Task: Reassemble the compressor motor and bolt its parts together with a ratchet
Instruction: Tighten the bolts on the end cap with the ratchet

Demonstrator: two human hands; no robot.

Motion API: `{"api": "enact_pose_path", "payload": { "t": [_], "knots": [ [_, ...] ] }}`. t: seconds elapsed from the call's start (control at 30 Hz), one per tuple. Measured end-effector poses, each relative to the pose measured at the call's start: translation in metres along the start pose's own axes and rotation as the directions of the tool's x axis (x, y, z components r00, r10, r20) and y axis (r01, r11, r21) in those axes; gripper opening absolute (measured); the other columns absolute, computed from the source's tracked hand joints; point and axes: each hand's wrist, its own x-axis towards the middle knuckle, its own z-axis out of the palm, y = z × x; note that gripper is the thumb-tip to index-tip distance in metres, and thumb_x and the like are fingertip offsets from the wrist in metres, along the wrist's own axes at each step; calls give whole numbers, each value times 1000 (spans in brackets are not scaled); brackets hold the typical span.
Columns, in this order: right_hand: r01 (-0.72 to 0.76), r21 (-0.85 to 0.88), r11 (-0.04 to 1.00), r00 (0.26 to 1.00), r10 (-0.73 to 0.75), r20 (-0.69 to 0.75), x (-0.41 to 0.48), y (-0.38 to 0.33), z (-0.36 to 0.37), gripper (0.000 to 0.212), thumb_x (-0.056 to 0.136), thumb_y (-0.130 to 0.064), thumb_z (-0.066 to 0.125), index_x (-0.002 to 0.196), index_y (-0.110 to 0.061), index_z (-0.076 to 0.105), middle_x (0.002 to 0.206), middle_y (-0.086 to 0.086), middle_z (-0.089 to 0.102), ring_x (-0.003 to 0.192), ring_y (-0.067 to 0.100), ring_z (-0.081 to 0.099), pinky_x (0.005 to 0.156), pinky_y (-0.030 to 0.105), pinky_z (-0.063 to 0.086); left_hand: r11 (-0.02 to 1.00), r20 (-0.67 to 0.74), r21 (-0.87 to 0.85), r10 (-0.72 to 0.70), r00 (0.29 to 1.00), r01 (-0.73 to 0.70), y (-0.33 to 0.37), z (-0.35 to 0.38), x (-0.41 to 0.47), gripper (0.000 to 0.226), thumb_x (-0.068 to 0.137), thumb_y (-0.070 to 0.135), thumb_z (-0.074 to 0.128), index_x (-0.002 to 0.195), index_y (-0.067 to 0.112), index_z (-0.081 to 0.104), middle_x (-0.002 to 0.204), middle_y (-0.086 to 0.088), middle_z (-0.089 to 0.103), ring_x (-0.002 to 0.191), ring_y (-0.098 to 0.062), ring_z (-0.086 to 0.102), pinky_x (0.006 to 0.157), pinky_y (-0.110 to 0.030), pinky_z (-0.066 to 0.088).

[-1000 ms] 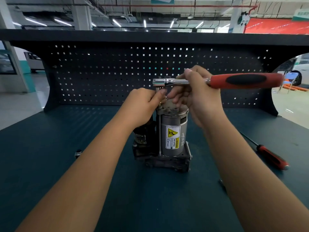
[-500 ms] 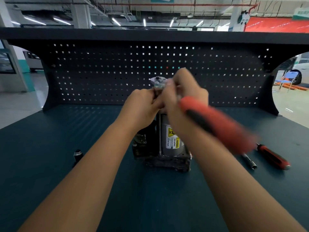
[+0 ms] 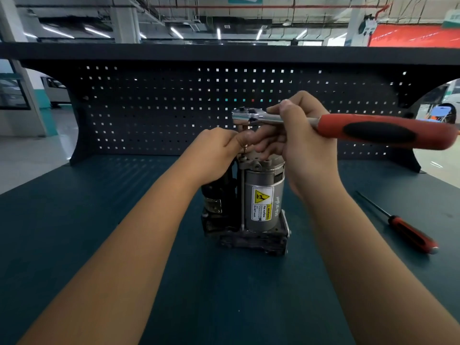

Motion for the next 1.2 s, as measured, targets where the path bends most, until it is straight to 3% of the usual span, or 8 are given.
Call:
{"api": "enact_pose_path", "payload": {
  "t": [0.23,0.43,0.63,0.73,0.87,1.0,1.1,1.2],
  "knots": [
    [-85,103,991,994,92,-64,-3,7,-9,24,98,-8,37,76,-5,47,52,12,63,40,20,56,40,21,44,999,-8,-50,1,1000,-1,0,-1,-5,48,96,43,42,56,16,47,40,10,41,40,2,38,41,-14,28],
    [-49,169,984,996,60,-61,-4,7,-6,23,98,-8,36,78,-5,47,52,11,64,40,19,56,39,21,44,999,42,-48,1,999,1,0,-4,-7,50,95,48,36,61,15,50,51,7,38,42,0,37,42,-15,28],
    [-81,171,982,993,95,-73,-3,10,-7,25,98,-7,36,76,-5,47,52,12,63,40,20,56,39,22,44,998,74,-39,-55,996,58,1,-8,-9,58,73,68,24,62,16,46,57,3,40,47,-3,36,44,-15,28],
    [-74,154,985,994,86,-69,-3,10,-7,25,97,-7,36,75,-5,47,52,13,64,39,20,56,40,21,44,998,85,-15,-62,994,64,3,-9,-8,53,81,64,25,60,20,45,56,3,42,47,-1,39,43,-13,30],
    [-5,12,1000,1000,5,-14,-3,6,-9,23,94,-8,39,73,-6,48,54,13,64,42,21,57,41,23,45,992,91,-62,-101,991,106,1,-6,-7,52,94,54,28,89,17,64,93,-10,66,88,-23,61,72,-31,46],
    [106,-198,974,987,-80,136,1,-1,-11,17,91,-10,43,75,-7,48,59,16,65,44,21,59,42,24,48,980,57,-179,-75,996,85,2,0,-12,37,99,45,31,113,28,60,104,-3,65,98,-20,60,81,-30,46],
    [171,-314,934,972,-107,210,-2,-3,-8,17,92,-12,44,76,-11,47,59,13,64,49,22,61,45,27,50,981,-24,-190,-36,999,31,1,3,-17,32,99,42,31,98,27,60,98,-18,66,87,-26,61,75,-33,46],
    [220,-484,847,965,-115,237,-7,-6,-5,20,94,-21,45,74,-21,46,62,11,64,51,20,61,45,32,52,984,-74,-176,-20,997,7,4,7,-18,31,100,41,32,91,26,57,91,-17,66,78,-25,60,69,-36,45]
  ]
}}
